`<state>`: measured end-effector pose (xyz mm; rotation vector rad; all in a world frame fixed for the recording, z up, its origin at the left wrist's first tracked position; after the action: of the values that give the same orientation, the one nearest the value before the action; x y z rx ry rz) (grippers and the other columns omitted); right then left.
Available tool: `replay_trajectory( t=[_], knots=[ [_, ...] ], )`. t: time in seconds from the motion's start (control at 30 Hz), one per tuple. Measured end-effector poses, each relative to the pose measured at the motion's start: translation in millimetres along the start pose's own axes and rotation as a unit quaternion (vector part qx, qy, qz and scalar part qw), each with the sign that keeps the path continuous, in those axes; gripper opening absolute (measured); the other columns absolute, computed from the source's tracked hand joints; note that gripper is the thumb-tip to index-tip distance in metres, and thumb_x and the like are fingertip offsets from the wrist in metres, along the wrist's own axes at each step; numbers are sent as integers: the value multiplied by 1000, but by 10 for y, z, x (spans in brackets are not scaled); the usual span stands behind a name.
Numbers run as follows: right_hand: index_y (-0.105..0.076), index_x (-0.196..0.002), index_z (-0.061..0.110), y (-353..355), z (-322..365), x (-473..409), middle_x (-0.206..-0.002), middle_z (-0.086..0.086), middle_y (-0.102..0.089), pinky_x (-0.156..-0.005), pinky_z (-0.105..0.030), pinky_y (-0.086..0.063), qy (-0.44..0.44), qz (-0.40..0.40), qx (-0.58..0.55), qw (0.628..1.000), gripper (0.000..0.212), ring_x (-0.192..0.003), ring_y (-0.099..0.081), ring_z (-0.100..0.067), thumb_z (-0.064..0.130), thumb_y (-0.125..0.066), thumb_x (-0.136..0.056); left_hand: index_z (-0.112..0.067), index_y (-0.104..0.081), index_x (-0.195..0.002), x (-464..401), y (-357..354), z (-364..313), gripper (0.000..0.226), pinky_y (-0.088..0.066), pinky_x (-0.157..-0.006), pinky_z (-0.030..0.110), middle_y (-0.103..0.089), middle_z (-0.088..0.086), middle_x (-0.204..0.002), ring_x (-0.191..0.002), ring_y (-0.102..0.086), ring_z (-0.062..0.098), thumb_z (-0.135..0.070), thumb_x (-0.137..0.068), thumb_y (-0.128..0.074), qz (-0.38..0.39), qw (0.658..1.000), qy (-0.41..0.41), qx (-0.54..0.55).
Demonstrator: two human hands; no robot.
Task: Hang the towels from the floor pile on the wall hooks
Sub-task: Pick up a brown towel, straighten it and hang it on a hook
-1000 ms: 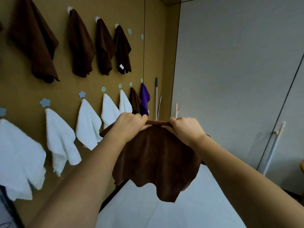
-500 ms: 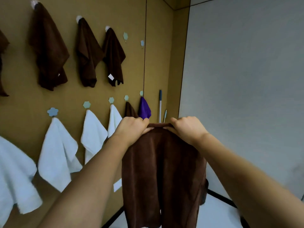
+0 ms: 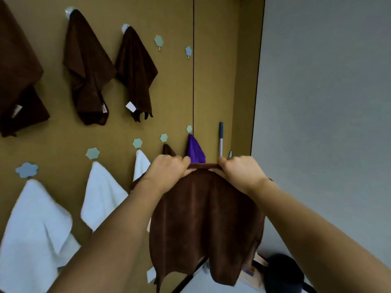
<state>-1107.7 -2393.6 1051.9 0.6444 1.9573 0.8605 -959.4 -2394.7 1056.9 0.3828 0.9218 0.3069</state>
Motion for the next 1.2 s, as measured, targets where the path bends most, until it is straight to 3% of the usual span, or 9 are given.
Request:
replay_trajectory(
  t=[0.1, 0.17, 0.27, 0.33, 0.63, 0.9, 1.1, 1.2],
  knots=[
    [-50, -105, 14, -303, -174, -386, -79, 2, -55, -66, -28, -46, 1, -18, -6, 1000, 50, -75, -62, -22, 53, -20, -98, -14, -54, -48, -226, -468, 140, 46, -16, -43, 14, -46, -2, -34, -23, -41, 17, -48, -52, -85, 6, 1000, 2, 4],
    [-50, -106, 14, -481, -320, -721, -84, -2, -62, -69, -33, -52, 7, -29, 0, 1000, 51, -75, -62, -24, 54, -19, -97, -11, -56, -58, -439, -762, 261, 42, -18, -45, 17, -52, 1, -42, -31, -50, 19, -44, -64, -81, 15, 1000, 5, 7],
    [-49, -108, 14, -664, -519, -1219, -84, -2, -62, -70, -36, -52, 11, -22, 1, 1000, 52, -76, -62, -24, 54, -19, -97, -12, -55, -104, -728, -1163, 447, 41, -31, -62, 26, -66, 5, -94, -83, -66, 22, -48, -97, -35, 75, 997, 9, 8],
    [-49, -108, 15, -776, -640, -1498, -84, -2, -61, -69, -35, -52, 11, -31, -8, 999, 51, -76, -62, -24, 54, -19, -97, -15, -47, -116, -904, -1387, 572, 46, -32, -68, 27, -62, 3, -109, -96, -62, 23, -49, -99, -21, 118, 993, 23, 5],
    [-50, -106, 13, -1144, -1035, -2380, -91, -6, -64, -63, -33, -44, 19, -99, -19, 995, 49, -82, -62, -28, 53, -22, -97, -13, -47, -114, -1507, -2075, 961, 47, -32, -66, 30, -62, 6, -112, -99, -61, 28, -49, -99, -21, 148, 987, 34, -41],
    [-49, -102, 13, -1402, -1256, -3274, -88, -8, -64, -59, -30, -35, 54, -171, -22, 984, 50, -81, -62, -30, 54, -22, -97, -11, -47, -116, -2017, -2364, 1418, 48, -32, -61, 31, -62, 6, -109, -93, -62, 27, -47, -100, -20, 150, 977, 11, -149],
    [-48, -101, 14, -1498, -1576, -3944, -87, -6, -63, -59, -29, -33, 104, -228, -38, 967, 48, -81, -62, -28, 53, -22, -97, -12, -47, -117, -2533, -2617, 1698, 47, -33, -60, 31, -62, 5, -108, -93, -62, 26, -47, -100, -21, 159, 961, 45, -220],
    [-40, -91, 17, -1464, -1825, -4233, -77, -3, -55, -57, -29, -32, 108, -263, -53, 957, 41, -78, -61, -27, 54, -21, -96, -12, -47, -115, -2830, -2672, 1824, 48, -34, -61, 32, -62, 6, -108, -93, -62, 28, -49, -100, -21, 152, 953, 76, -249]
  ],
)
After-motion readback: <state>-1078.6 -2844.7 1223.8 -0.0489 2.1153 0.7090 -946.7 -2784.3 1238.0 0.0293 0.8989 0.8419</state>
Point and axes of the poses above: each hand's wrist, its own x-axis away from the middle knuckle, its own y-axis out of the back of the hand, z = x × y, the point moved 5 cm from there along -x, towards the middle knuckle
